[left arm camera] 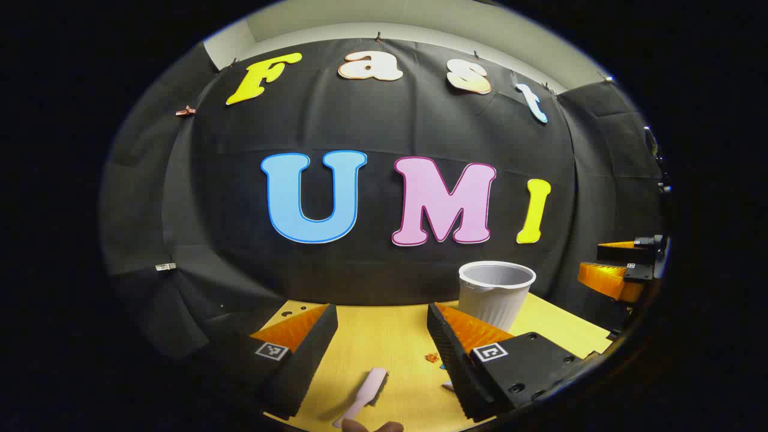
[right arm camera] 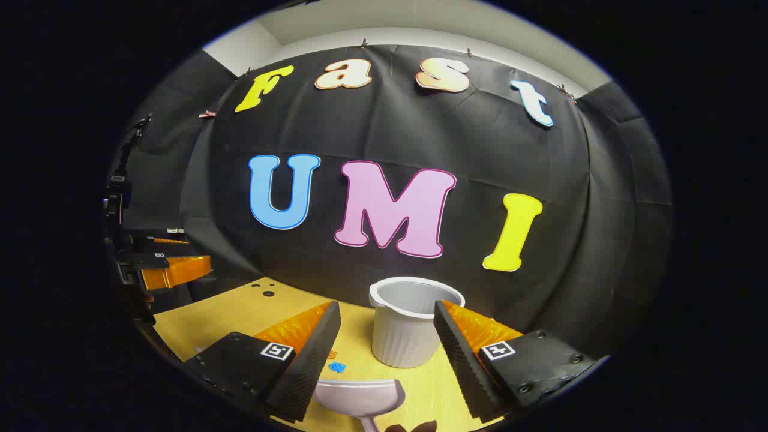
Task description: Pick up the small broom and dustpan from the desktop, sweep the trash into the dustpan with the broom, and then empty the trash into the garbage bin.
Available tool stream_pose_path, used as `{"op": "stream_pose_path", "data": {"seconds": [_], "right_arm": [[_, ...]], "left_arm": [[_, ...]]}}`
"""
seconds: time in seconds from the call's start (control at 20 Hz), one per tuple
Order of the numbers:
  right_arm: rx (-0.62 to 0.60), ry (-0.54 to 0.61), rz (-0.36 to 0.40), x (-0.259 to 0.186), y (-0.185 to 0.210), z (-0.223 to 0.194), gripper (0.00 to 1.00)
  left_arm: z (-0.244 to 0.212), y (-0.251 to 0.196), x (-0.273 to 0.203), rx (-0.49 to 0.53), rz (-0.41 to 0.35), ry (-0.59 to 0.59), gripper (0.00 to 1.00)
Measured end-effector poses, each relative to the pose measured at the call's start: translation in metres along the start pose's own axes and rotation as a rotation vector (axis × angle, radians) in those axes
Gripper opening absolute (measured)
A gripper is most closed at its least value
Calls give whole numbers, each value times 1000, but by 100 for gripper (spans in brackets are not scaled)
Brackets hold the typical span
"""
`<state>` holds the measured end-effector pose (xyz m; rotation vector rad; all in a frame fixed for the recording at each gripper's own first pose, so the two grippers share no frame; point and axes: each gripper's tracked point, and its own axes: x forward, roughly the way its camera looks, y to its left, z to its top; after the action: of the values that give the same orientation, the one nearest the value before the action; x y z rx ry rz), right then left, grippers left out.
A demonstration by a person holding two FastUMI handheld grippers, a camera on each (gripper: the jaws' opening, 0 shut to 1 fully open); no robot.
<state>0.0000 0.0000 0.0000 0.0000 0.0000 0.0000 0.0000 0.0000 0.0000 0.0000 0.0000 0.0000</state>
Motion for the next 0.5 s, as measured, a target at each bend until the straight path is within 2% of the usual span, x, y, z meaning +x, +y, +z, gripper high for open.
{"op": "stream_pose_path", "data": {"seconds": [0.5], "right_arm": [[-12, 23, 14, -2, 9, -5, 97]], "left_arm": [[-7, 4, -2, 6, -5, 5, 95]]}}
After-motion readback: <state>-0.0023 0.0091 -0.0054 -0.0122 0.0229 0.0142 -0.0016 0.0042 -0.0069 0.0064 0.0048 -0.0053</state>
